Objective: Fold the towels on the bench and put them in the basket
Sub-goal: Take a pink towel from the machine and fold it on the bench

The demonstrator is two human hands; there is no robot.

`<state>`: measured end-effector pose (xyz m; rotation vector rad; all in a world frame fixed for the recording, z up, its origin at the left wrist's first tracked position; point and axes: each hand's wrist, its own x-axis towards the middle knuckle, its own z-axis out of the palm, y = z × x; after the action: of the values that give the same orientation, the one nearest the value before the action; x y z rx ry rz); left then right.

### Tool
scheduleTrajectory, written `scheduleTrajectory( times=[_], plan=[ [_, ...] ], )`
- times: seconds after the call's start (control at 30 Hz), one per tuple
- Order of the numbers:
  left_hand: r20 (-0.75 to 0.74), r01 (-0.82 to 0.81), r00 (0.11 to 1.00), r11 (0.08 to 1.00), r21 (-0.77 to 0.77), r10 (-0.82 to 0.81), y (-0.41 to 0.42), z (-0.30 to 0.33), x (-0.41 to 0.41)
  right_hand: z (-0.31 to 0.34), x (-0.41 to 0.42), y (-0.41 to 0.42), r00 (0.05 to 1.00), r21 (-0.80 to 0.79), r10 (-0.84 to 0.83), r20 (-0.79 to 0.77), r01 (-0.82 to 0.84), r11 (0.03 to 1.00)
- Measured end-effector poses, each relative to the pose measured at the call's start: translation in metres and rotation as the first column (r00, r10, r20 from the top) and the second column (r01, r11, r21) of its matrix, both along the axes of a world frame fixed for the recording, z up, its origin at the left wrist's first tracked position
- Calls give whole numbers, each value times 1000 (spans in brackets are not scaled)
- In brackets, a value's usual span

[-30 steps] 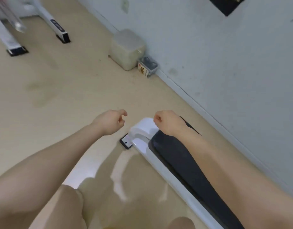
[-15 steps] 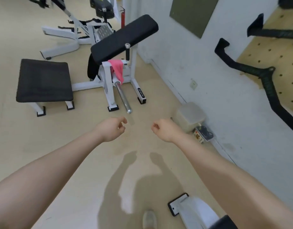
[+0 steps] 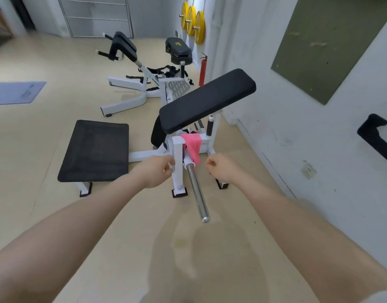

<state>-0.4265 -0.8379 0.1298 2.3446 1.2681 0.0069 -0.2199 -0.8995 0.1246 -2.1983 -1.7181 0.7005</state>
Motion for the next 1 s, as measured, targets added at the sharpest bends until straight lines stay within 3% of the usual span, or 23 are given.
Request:
scheduleTrajectory(
  times=[0.23, 0.43, 0.53, 0.63, 0.73, 1.0],
  plan=[
    [8, 6, 1000, 1000, -5, -6, 158, -20, -1, -27, -4, 159, 994, -101, 75, 83, -67, 993],
    [10, 148, 989, 989, -20, -148, 327, -24, 15, -47, 17, 297, 991, -92, -127, 39, 131, 987],
    [23, 248, 969, 966, -67, -247, 395, -31, 40, -64, 27, 349, 976, -179, -216, 36, 219, 959],
    [14, 351, 936, 929, -118, -352, 444, -48, 71, -93, 36, 379, 941, -191, -339, 7, 334, 923],
    [-7, 401, 913, 899, -177, -409, 483, -74, 100, -129, 47, 402, 939, -284, -345, 1, 331, 900],
    [-54, 358, 918, 881, -310, -393, 566, -156, 164, -230, 89, 467, 924, -453, -382, 7, 343, 823]
  ],
)
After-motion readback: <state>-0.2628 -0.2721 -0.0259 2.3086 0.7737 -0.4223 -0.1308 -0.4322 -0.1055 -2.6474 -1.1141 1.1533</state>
